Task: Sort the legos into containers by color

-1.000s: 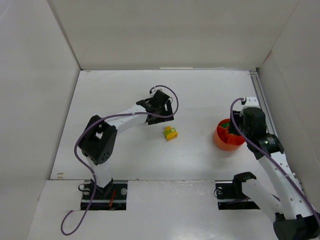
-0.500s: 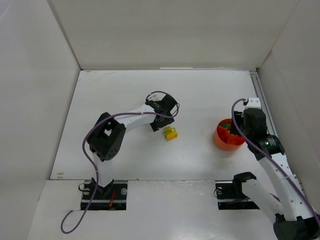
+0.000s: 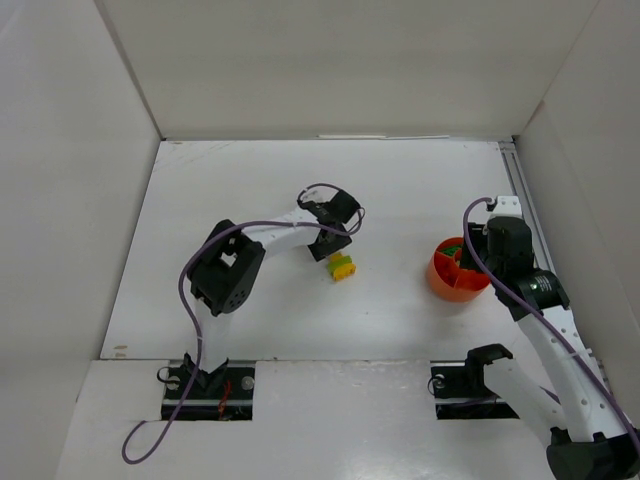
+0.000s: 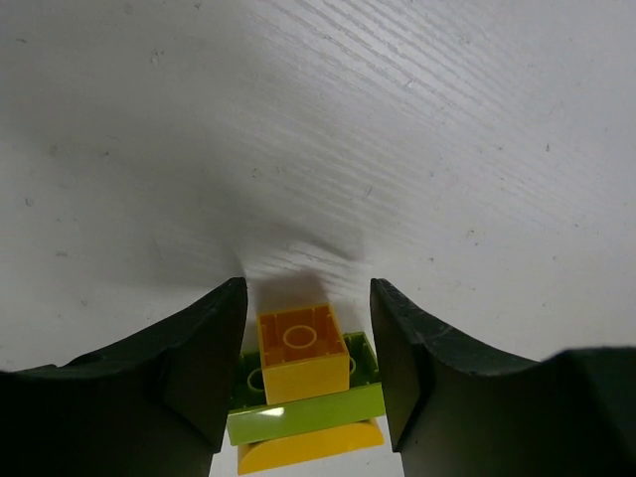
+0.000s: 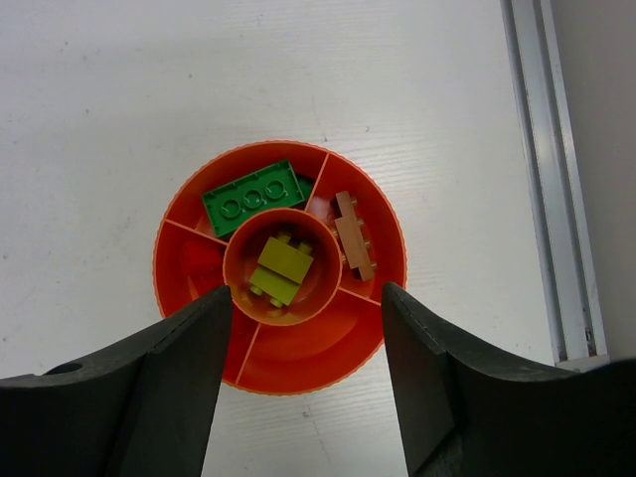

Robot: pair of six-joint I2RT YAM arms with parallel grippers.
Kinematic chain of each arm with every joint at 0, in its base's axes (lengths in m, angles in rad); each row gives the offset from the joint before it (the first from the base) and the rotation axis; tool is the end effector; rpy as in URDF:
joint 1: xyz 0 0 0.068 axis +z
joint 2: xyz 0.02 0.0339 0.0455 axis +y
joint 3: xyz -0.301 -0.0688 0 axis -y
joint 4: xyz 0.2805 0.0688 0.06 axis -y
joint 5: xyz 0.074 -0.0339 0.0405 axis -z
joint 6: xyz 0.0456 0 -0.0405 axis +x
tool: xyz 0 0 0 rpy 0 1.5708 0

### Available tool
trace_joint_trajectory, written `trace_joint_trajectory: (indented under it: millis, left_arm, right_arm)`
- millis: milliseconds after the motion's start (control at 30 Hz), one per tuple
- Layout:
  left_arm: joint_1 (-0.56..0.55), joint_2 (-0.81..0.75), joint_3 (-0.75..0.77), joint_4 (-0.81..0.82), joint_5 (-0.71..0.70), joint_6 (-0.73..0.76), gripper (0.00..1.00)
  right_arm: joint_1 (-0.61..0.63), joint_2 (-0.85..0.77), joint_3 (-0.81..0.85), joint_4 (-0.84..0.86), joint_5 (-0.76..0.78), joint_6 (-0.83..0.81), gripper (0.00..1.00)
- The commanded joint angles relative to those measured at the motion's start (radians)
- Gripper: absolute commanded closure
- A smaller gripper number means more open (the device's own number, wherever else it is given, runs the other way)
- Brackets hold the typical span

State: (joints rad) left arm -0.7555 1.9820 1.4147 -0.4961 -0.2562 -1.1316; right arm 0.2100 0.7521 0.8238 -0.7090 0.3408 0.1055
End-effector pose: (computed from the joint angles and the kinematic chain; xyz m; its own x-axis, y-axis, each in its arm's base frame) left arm 0.3475 -0.3115 0.1861 -0.7897 -0.4589 -0.4071 -0.3319 0.8777 -0.3456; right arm 0.1691 0.0205 0.3295 -0.5717 -0.0204 -0.8202 0.1272 0.9854 -0.1131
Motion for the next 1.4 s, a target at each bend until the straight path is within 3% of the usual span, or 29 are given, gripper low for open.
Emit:
trace_joint_trajectory:
  millis: [0,133,533,667,733,900,1067,1167,1367]
  left_arm:
    - [-0.021,-0.012,0.041,-0.013,-0.028,-0.003,0.51]
    - [-0.045,-0.022,0.032,-0.013,-0.038,-0.003,0.59]
    - [-0.067,-0.003,0.032,-0.025,-0.066,-0.003,0.64]
    - [-0.067,-0.003,0.042,-0.016,-0.077,0.006,0.7]
    - [-0.067,-0.03,0.055,-0.016,-0.093,0.006,0.7]
    - [-0.1,-0.196,0.041,-0.012,-0.244,-0.022,0.71]
    - [-0.142,-0.501,-0.103,0.204,-0.345,-0.059,0.7]
    - [-0.169,-0.627,-0.218,0.35,-0.365,-0.068,0.7]
    - [-0.203,-0.706,-0.25,0.445,-0.403,-0.07,0.7]
  right_arm:
    - [-0.004,-0.011,0.041,0.006,0.018,0.01,0.33]
    - [-0.004,-0.011,0.041,0.006,0.018,0.01,0.33]
    - [-0.004,-0.011,0.041,0.006,0.018,0.01,0.33]
    - [-0.004,-0.02,0.041,0.006,0.018,0.01,0.33]
    - [-0.004,-0.033,0.041,0.04,-0.04,-0.032,0.32]
    - [-0.004,-0.071,-0.015,0.227,-0.472,-0.179,0.29]
    - [0.019,-0.041,-0.08,0.533,-0.837,-0.126,0.26]
    - [0.104,0.021,-0.069,0.629,-0.855,-0.104,0.26]
    - [0.283,0.119,0.046,0.726,-0.798,-0.116,0.24]
